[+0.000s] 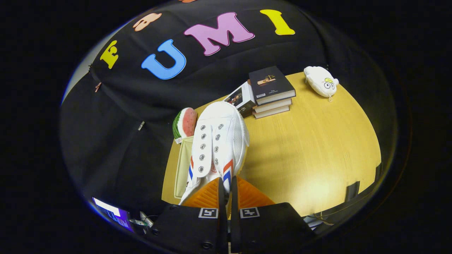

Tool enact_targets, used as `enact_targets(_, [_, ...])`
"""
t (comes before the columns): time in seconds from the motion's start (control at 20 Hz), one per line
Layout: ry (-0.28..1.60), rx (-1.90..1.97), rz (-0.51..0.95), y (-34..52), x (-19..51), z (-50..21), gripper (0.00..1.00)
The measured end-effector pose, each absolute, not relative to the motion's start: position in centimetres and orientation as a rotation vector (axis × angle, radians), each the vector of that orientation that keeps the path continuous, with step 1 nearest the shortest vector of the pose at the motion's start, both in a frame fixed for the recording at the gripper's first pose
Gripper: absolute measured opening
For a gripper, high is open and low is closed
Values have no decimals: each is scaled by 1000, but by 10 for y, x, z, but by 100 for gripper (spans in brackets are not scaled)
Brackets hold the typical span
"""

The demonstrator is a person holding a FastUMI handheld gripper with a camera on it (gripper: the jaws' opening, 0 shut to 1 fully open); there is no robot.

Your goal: Open the storage box then place both shoes into the box .Put the left shoe in first, then the right shoe, with the right side of both shoes facing outward in a uniform manner.

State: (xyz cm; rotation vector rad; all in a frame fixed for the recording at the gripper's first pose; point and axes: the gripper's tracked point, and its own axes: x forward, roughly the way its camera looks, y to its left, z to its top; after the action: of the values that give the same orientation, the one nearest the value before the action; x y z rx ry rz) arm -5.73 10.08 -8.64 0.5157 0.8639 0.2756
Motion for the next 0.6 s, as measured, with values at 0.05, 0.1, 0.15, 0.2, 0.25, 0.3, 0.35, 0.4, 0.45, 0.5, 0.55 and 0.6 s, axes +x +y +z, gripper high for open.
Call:
enact_targets(0.05, [872, 523, 288, 109, -56, -86, 8])
enact_targets(0.1, [877, 524, 292, 116, -51, -87, 8])
enact_targets(0.15, [888, 517, 297, 125, -47, -91, 8])
enact_targets(0.2, [899, 511, 302, 134, -42, -95, 7])
enact_targets(0.25, [902, 508, 306, 144, -36, -100, 7])
enact_targets(0.3, [906, 500, 321, 156, -29, -106, 8])
enact_targets(0.35, [908, 530, 345, 171, -22, -107, 8])
enact_targets(0.4, [912, 574, 363, 187, -17, -106, 6])
enact_targets(0.45, [914, 546, 353, 193, -6, -115, 5])
enact_targets(0.5, [928, 509, 346, 194, -2, -123, 5])
enact_targets(0.55, [938, 514, 366, 205, 0, -124, 5])
enact_targets(0.6, [940, 513, 373, 212, 1, -124, 5])
